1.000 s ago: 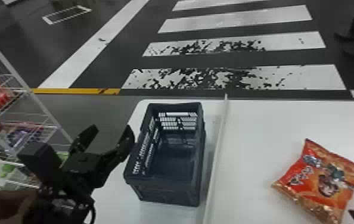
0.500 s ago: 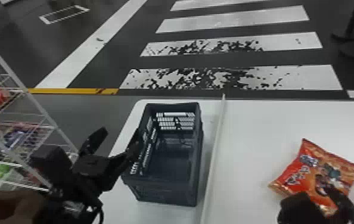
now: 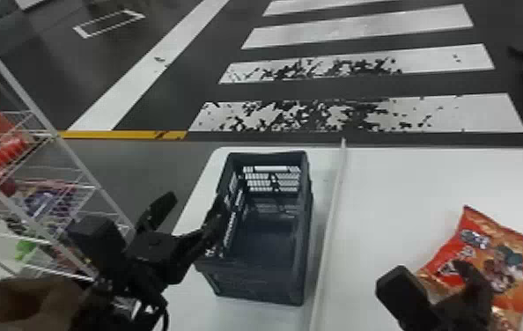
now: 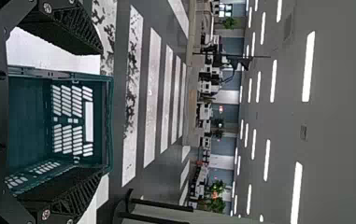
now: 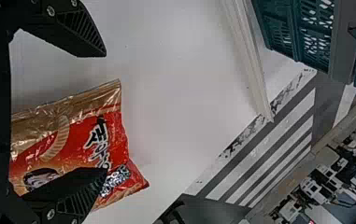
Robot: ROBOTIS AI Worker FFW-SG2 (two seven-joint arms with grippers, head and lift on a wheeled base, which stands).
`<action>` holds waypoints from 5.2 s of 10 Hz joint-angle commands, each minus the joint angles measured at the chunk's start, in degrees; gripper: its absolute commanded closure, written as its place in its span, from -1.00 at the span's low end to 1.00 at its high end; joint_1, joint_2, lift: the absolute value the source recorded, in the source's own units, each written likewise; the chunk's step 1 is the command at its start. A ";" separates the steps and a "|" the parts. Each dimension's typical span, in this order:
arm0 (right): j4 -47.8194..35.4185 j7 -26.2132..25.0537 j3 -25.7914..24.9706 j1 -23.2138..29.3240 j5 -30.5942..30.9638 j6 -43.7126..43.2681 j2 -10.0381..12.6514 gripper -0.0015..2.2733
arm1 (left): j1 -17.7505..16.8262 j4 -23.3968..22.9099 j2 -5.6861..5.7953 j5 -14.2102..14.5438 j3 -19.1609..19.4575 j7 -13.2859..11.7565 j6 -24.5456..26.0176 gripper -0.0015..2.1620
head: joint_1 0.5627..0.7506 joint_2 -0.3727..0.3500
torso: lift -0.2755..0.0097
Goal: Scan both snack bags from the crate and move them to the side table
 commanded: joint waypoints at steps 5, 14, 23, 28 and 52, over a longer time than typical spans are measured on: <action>1.80 -3.01 7.29 -4.12 5.92 14.40 0.04 -0.89 | -1.06 1.36 -0.25 -0.12 -2.43 -0.34 -1.24 -0.89 | 0.41 0.80 | 0.26; 12.79 -2.83 8.52 -10.71 5.57 11.24 1.54 -0.84 | -0.80 2.41 0.36 -0.21 -2.52 -1.22 -1.41 -0.89 | 0.41 0.83 | 0.26; 13.66 1.74 4.57 -8.87 3.90 -0.89 -0.66 0.97 | -0.62 3.03 0.10 0.05 -2.96 -1.92 -3.35 -0.89 | 0.41 0.73 | 0.26; -8.13 4.82 -16.61 2.47 -22.21 -16.71 -3.47 0.97 | -1.76 4.26 0.10 0.05 -4.02 -1.92 -3.35 -0.89 | 0.41 0.82 | 0.26; -6.81 15.63 -63.28 29.28 -80.04 -32.35 8.89 -0.95 | -5.72 8.65 -0.08 0.76 -6.74 -2.36 -8.09 -0.89 | 0.41 -0.29 | 0.26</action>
